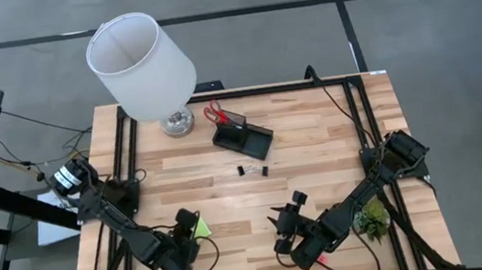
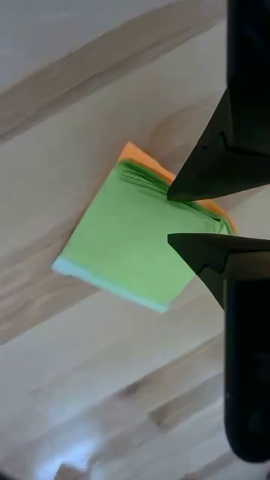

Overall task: Pick and place office supplies into organizer
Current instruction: Put the green sticky notes into the black desk organizer

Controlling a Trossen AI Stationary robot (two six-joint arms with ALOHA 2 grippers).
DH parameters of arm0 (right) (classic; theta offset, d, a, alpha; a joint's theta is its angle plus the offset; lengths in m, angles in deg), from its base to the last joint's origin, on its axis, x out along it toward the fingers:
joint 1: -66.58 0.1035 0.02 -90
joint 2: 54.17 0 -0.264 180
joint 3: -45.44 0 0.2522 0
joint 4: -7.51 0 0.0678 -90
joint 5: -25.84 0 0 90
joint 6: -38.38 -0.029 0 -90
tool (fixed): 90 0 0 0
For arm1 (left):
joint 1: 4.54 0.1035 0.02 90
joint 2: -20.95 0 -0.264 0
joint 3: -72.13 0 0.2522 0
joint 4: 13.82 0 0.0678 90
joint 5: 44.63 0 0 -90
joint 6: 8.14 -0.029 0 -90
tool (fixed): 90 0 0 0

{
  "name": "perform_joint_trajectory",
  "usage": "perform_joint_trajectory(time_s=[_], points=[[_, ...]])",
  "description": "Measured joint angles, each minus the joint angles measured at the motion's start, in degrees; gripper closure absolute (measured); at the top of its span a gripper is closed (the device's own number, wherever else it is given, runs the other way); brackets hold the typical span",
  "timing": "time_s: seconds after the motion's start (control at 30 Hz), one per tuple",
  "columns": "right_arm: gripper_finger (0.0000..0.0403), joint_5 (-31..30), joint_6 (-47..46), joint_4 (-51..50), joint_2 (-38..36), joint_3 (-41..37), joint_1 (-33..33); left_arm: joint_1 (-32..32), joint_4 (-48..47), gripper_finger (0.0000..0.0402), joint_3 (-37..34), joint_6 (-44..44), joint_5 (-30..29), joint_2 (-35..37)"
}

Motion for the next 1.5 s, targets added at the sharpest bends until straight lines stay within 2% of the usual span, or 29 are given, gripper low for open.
perform_joint_trajectory(time_s=[0.2,0.53,0.83,0.93,1.0,1.13,1.23,1.33,1.5], points=[[0.0281,0.1,0.5,-0.2,0.0,0.0,-0.7,1.5,0.0,0.0329,-0.1,-1.4,6.0,0.0],[0.0281,0.2,0.6,-0.8,0.0,0.0,-2.1,1.6,0.3,0.0329,-0.1,-2.3,6.0,-0.1],[0.0281,0.2,0.6,-0.8,0.0,0.0,-2.1,3.2,2.6,0.033,0.4,-7.2,6.7,-6.5],[0.0281,0.2,0.6,-0.8,0.0,0.0,-2.1,3.2,1.4,0.0347,0.7,-7.1,6.9,-6.7],[0.0281,0.2,0.6,-1.0,0.0,0.0,-2.1,3.1,0.1,0.0375,1.3,-7.1,6.5,-6.7],[0.0281,0.2,0.6,-1.8,0.0,0.0,-2.1,3.1,-1.1,0.0396,4.0,-7.7,1.2,-6.7],[0.0281,0.1,0.6,-1.8,0.0,0.0,-2.5,4.1,-3.5,0.04,7.2,-12.1,-7.7,-6.1],[0.0281,0.0,0.5,-1.6,0.0,0.0,-3.4,6.8,-7.3,0.0401,10.0,-20.9,-16.2,-6.2],[0.0281,1.5,-1.4,0.1,0.0,0.0,-5.7,17.2,-6.9,0.0401,15.6,-37.6,-16.7,-6.2]])
